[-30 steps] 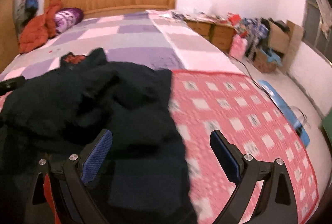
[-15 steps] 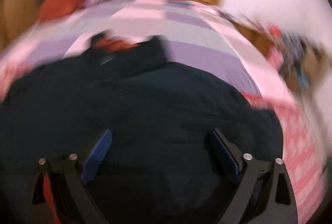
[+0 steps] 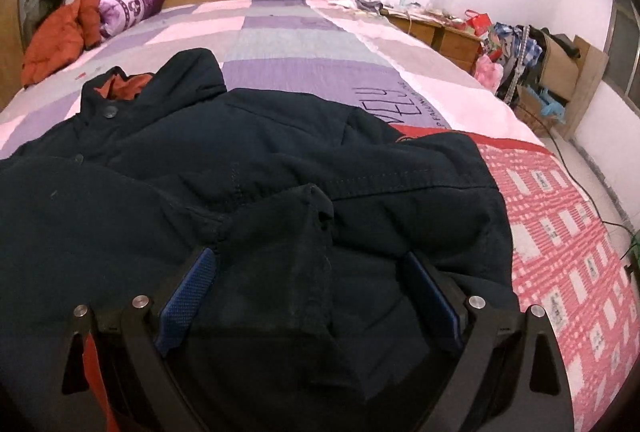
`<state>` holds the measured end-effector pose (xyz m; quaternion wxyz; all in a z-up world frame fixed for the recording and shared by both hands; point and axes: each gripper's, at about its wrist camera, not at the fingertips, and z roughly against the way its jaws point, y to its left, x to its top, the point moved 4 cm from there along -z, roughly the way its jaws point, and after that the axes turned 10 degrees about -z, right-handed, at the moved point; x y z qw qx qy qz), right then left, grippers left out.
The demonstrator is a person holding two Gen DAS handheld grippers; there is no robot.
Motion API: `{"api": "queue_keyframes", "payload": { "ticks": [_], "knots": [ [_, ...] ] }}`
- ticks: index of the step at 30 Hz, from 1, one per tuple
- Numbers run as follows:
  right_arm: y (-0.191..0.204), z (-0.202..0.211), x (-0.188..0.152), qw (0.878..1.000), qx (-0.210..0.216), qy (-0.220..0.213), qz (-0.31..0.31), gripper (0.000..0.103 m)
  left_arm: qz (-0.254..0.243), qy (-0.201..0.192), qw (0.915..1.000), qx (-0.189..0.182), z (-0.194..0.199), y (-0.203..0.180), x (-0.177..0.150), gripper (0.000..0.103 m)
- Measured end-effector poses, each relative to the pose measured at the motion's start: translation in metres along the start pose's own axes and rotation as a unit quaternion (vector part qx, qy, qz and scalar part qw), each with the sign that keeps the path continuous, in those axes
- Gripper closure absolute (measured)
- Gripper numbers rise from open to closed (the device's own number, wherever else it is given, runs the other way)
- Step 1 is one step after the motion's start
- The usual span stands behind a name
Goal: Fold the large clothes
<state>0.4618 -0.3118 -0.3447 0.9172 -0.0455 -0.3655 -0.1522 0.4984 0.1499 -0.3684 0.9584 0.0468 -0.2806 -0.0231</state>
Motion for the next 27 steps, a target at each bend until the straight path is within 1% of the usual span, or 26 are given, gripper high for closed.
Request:
{"api": "queue_keyframes", "payload": {
  "ticks": [1, 3, 7, 8, 9, 10, 11, 12, 13, 14, 15, 16, 17, 19, 20, 21, 22, 23, 24, 25, 26, 27],
  "knots": [
    [-0.003, 0.000, 0.000, 1.000, 0.003, 0.001, -0.002, 0.007, 0.001, -0.003, 1.0000, -0.001, -0.004, -0.001, -0.001, 0.000],
    [-0.006, -0.001, -0.003, 1.000, 0.009, 0.004, -0.006, 0.007, -0.009, -0.013, 0.9998, 0.009, -0.004, -0.005, -0.003, 0.000],
    [-0.009, -0.002, -0.005, 1.000, 0.014, 0.009, -0.008, 0.006, 0.016, 0.006, 0.9998, 0.003, 0.004, 0.000, -0.003, 0.000],
    [-0.009, -0.002, -0.004, 1.000, 0.016, 0.012, -0.009, 0.006, 0.019, 0.006, 0.9998, 0.009, 0.013, 0.002, -0.002, 0.004],
    [-0.010, -0.001, -0.003, 1.000, 0.017, 0.015, -0.010, 0.007, 0.015, -0.002, 0.9998, 0.014, 0.025, 0.000, -0.001, 0.005],
    [-0.009, 0.002, -0.001, 1.000, 0.011, 0.016, -0.005, 0.007, 0.007, -0.016, 0.9998, 0.009, 0.035, -0.001, 0.001, 0.005],
    [-0.007, 0.009, 0.002, 1.000, -0.005, 0.016, 0.007, 0.007, -0.011, -0.039, 0.9992, -0.005, 0.053, -0.010, 0.004, 0.005],
    [-0.003, 0.020, 0.005, 0.999, -0.029, 0.004, 0.020, 0.007, -0.023, -0.054, 0.9982, -0.014, 0.063, -0.017, 0.005, 0.005],
    [0.003, 0.035, 0.008, 0.998, -0.051, -0.021, 0.035, 0.007, -0.037, -0.071, 0.9964, -0.027, 0.074, -0.027, 0.008, 0.005],
    [0.014, 0.055, 0.012, 0.996, -0.052, -0.055, 0.047, 0.007, -0.053, -0.084, 0.9941, -0.044, 0.084, -0.041, 0.012, 0.005],
    [0.026, 0.072, 0.014, 0.995, -0.035, -0.082, 0.052, 0.007, -0.066, -0.091, 0.9917, -0.063, 0.090, -0.057, 0.015, 0.005],
    [0.041, 0.088, 0.015, 0.994, -0.008, -0.099, 0.055, 0.007, -0.075, -0.095, 0.9893, -0.082, 0.093, -0.074, 0.019, 0.005],
    [0.067, 0.099, 0.013, 0.992, 0.032, -0.100, 0.069, 0.006, -0.082, -0.095, 0.9879, -0.091, 0.093, -0.086, 0.021, 0.005],
    [0.116, 0.099, 0.000, 0.987, 0.078, -0.066, 0.122, 0.006, -0.103, -0.082, 0.9859, -0.103, 0.083, -0.113, 0.021, 0.005],
    [0.136, 0.094, -0.009, 0.983, 0.096, -0.044, 0.147, 0.006, -0.114, -0.064, 0.9869, -0.095, 0.071, -0.122, 0.019, 0.005],
    [0.147, 0.090, -0.016, 0.980, 0.102, -0.034, 0.167, 0.006, -0.119, -0.049, 0.9877, -0.090, 0.060, -0.123, 0.016, 0.005],
    [0.153, 0.084, -0.023, 0.977, 0.095, -0.029, 0.187, 0.006, -0.117, -0.038, 0.9882, -0.092, 0.048, -0.120, 0.010, 0.001],
    [0.150, 0.075, -0.028, 0.976, 0.079, -0.021, 0.200, 0.006, -0.109, -0.039, 0.9890, -0.092, 0.044, -0.113, 0.007, 0.000],
    [0.132, 0.063, -0.029, 0.981, 0.064, -0.006, 0.185, 0.006, -0.095, -0.042, 0.9910, -0.084, 0.042, -0.101, 0.005, 0.000],
    [0.101, 0.052, -0.026, 0.988, 0.077, 0.013, 0.132, 0.005, -0.083, -0.043, 0.9926, -0.078, 0.041, -0.089, 0.004, 0.000],
    [0.074, 0.048, -0.022, 0.991, 0.093, 0.018, 0.091, 0.005, -0.069, -0.047, 0.9941, -0.069, 0.041, -0.072, 0.001, 0.000],
    [0.054, 0.046, -0.019, 0.993, 0.088, 0.014, 0.082, 0.005, -0.064, -0.047, 0.9952, -0.057, 0.040, -0.061, -0.001, 0.000]
  ]
}}
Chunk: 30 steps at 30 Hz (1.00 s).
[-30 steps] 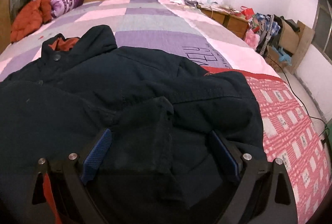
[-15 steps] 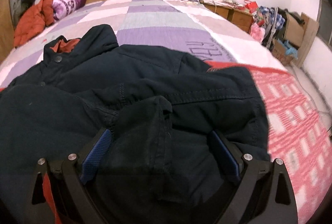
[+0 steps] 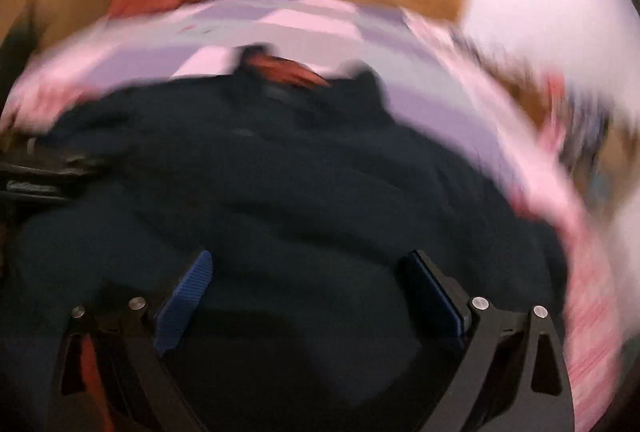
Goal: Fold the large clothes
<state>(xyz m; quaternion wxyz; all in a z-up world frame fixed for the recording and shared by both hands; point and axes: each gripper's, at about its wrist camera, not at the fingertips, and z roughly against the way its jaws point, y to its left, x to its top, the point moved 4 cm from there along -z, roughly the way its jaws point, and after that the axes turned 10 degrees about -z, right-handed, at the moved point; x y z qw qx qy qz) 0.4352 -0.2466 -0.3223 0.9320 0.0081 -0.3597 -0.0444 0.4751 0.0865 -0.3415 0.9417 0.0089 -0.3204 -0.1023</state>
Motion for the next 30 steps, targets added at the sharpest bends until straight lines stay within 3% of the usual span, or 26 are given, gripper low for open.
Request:
{"api": "queue_keyframes", "payload": {
  "ticks": [2, 4, 5, 7, 10, 14, 17, 20, 22, 24, 25, 27, 29, 30],
  "knots": [
    [-0.027, 0.007, -0.001, 0.998, -0.051, -0.020, 0.018, 0.005, 0.020, 0.012, 0.9988, 0.043, -0.002, 0.031, -0.013, 0.000],
    [-0.045, 0.005, -0.004, 0.999, -0.031, -0.011, 0.004, 0.005, 0.070, 0.038, 0.9955, 0.051, -0.008, 0.061, -0.030, 0.000],
    [-0.059, 0.000, -0.007, 0.998, -0.058, -0.001, -0.011, 0.005, 0.095, 0.046, 0.9931, 0.053, -0.010, 0.071, -0.040, 0.000],
    [-0.077, -0.003, -0.011, 0.997, -0.034, 0.013, -0.070, 0.004, 0.110, 0.050, 0.9914, 0.049, -0.008, 0.079, -0.051, 0.000],
    [-0.073, -0.003, -0.009, 0.997, -0.049, 0.011, -0.052, 0.004, 0.077, 0.047, 0.9929, 0.077, 0.004, 0.072, -0.054, 0.000],
    [-0.057, 0.021, -0.003, 0.995, -0.101, -0.017, -0.015, 0.004, 0.064, 0.016, 0.9951, 0.073, 0.034, 0.058, -0.059, 0.003],
    [-0.023, 0.059, -0.011, 0.995, -0.065, -0.065, 0.028, 0.004, 0.017, 0.015, 0.9971, 0.073, 0.046, 0.048, -0.077, 0.003],
    [0.010, 0.063, -0.038, 0.994, -0.024, -0.034, 0.103, 0.004, 0.031, 0.034, 0.9967, 0.067, 0.047, 0.058, -0.096, 0.001],
    [0.000, 0.056, -0.055, 0.993, -0.035, -0.011, 0.116, 0.004, 0.056, 0.054, 0.9935, 0.083, 0.049, 0.075, -0.103, 0.001],
    [-0.047, 0.057, -0.064, 0.996, -0.067, 0.010, 0.056, 0.004, 0.052, 0.083, 0.9878, 0.122, 0.051, 0.092, -0.116, 0.002],
    [-0.069, 0.061, -0.067, 0.999, -0.048, 0.020, 0.012, 0.004, 0.058, 0.090, 0.9878, 0.113, 0.056, 0.099, -0.126, 0.002],
    [-0.091, 0.075, -0.073, 0.998, -0.049, 0.027, -0.016, 0.004, 0.048, 0.079, 0.9889, 0.116, 0.073, 0.100, -0.138, 0.003],
    [-0.085, 0.093, -0.082, 0.994, -0.100, 0.021, 0.029, 0.004, 0.036, 0.059, 0.9928, 0.098, 0.092, 0.088, -0.143, 0.004],
    [-0.079, 0.100, -0.086, 0.994, -0.102, 0.019, 0.043, 0.004, 0.040, 0.053, 0.9942, 0.084, 0.099, 0.083, -0.147, 0.004]
  ]
}}
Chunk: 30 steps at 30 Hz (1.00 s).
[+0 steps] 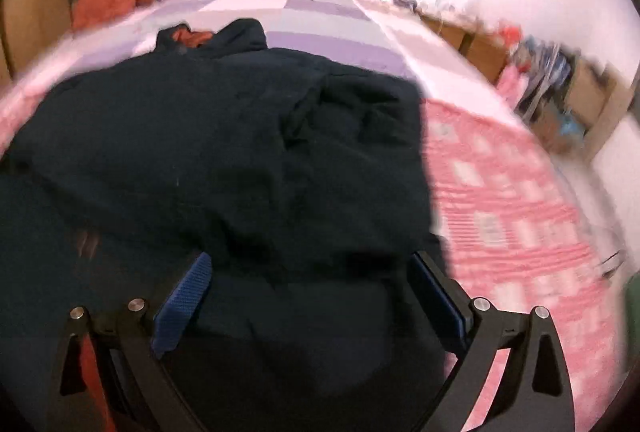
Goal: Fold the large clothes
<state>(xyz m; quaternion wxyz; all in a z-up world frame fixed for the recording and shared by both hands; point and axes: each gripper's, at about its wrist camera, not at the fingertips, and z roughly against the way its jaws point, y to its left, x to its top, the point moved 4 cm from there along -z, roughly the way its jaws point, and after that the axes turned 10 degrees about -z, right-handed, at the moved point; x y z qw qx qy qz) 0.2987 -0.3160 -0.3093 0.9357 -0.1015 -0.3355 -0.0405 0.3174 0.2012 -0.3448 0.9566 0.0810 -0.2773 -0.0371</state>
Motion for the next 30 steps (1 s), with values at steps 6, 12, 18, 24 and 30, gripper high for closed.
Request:
{"api": "queue_keyframes", "payload": {
  "ticks": [6, 12, 18, 24, 30],
  "knots": [
    [0.065, 0.068, -0.047, 0.994, 0.106, 0.014, 0.015, 0.004, -0.007, 0.009, 0.9959, -0.090, 0.050, -0.069, -0.052, 0.004],
    [0.069, 0.089, -0.121, 0.992, 0.097, 0.063, 0.053, 0.004, -0.075, 0.026, 0.9952, -0.057, 0.076, -0.086, -0.127, 0.004],
    [-0.048, 0.101, -0.159, 0.995, -0.003, 0.087, -0.059, 0.004, -0.004, 0.028, 0.9976, -0.063, 0.092, -0.057, -0.133, 0.004],
    [-0.028, 0.133, -0.180, 0.995, 0.046, 0.078, -0.029, 0.004, -0.049, -0.018, 0.9948, -0.087, 0.143, -0.116, -0.145, 0.004],
    [-0.031, 0.141, -0.218, 0.994, 0.064, 0.086, -0.005, 0.004, -0.046, 0.031, 0.9978, -0.038, 0.151, -0.112, -0.209, 0.004]
  ]
}}
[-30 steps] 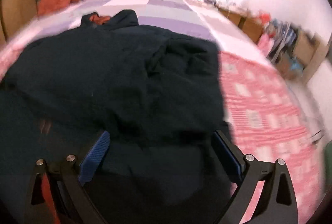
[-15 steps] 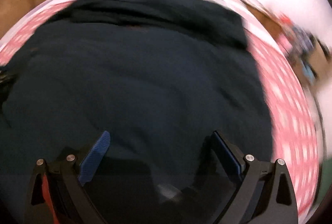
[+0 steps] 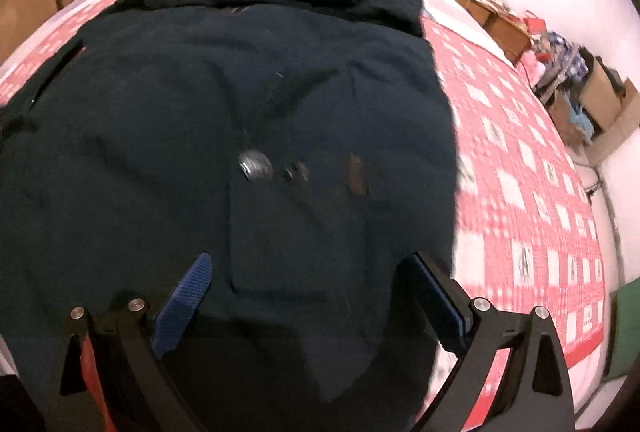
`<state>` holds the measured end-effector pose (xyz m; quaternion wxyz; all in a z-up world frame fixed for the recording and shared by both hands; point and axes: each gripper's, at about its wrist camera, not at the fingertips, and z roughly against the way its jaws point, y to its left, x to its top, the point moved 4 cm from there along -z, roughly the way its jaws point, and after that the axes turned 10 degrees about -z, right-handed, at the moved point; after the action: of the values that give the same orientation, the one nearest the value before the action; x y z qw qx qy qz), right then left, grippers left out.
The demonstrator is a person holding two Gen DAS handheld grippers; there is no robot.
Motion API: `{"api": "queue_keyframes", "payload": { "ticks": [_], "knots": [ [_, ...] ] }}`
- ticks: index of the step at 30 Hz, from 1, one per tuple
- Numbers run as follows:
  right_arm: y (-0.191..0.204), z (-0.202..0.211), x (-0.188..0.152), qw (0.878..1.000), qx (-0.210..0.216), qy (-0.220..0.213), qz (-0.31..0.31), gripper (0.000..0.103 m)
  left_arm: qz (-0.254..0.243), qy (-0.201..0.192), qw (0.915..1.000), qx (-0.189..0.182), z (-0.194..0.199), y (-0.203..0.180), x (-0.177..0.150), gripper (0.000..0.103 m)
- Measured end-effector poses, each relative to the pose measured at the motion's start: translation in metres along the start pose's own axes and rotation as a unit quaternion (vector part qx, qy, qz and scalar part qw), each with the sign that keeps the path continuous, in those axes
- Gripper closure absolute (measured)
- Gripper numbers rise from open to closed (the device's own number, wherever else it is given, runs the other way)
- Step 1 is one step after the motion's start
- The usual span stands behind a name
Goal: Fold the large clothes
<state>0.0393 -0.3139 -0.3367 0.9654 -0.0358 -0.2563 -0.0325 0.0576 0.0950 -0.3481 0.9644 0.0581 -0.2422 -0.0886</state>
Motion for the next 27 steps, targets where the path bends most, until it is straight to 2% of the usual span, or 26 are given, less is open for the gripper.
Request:
{"api": "queue_keyframes", "payload": {
  "ticks": [2, 4, 5, 9, 14, 16, 18, 21, 23, 27],
  "knots": [
    [-0.033, 0.003, -0.012, 0.999, -0.010, 0.007, -0.044, 0.004, 0.042, 0.003, 0.9989, 0.020, 0.009, 0.019, -0.020, 0.004],
    [-0.058, 0.008, -0.024, 0.997, -0.039, 0.011, -0.069, 0.004, 0.081, 0.005, 0.9962, 0.033, 0.019, 0.036, -0.038, 0.004],
    [-0.068, 0.010, -0.027, 0.996, -0.045, 0.012, -0.076, 0.004, 0.088, 0.002, 0.9957, 0.029, 0.021, 0.039, -0.042, 0.004],
    [-0.071, 0.025, -0.039, 0.995, -0.058, 0.004, -0.083, 0.004, 0.078, -0.005, 0.9964, 0.033, 0.031, 0.028, -0.051, 0.004],
    [-0.010, 0.052, -0.061, 1.000, -0.007, -0.017, -0.024, 0.004, 0.066, -0.023, 0.9975, 0.014, 0.036, 0.024, -0.060, 0.004],
    [-0.007, 0.055, -0.072, 0.999, -0.022, -0.021, -0.018, 0.004, 0.061, -0.026, 0.9977, 0.015, 0.039, 0.034, -0.066, 0.004],
    [-0.030, 0.056, -0.086, 0.997, -0.046, -0.008, -0.068, 0.004, 0.060, -0.029, 0.9978, 0.003, 0.047, 0.042, -0.077, 0.004],
    [-0.071, 0.076, -0.109, 0.983, -0.090, 0.003, -0.161, 0.004, 0.034, -0.033, 0.9989, -0.008, 0.059, 0.041, -0.085, 0.006],
    [-0.073, 0.094, -0.118, 0.980, -0.112, -0.006, -0.166, 0.004, 0.020, -0.036, 0.9991, 0.009, 0.068, 0.042, -0.090, 0.006],
    [-0.061, 0.113, -0.138, 0.982, -0.122, -0.002, -0.145, 0.004, 0.044, -0.034, 0.9985, 0.004, 0.080, 0.053, -0.110, 0.006]
  ]
}}
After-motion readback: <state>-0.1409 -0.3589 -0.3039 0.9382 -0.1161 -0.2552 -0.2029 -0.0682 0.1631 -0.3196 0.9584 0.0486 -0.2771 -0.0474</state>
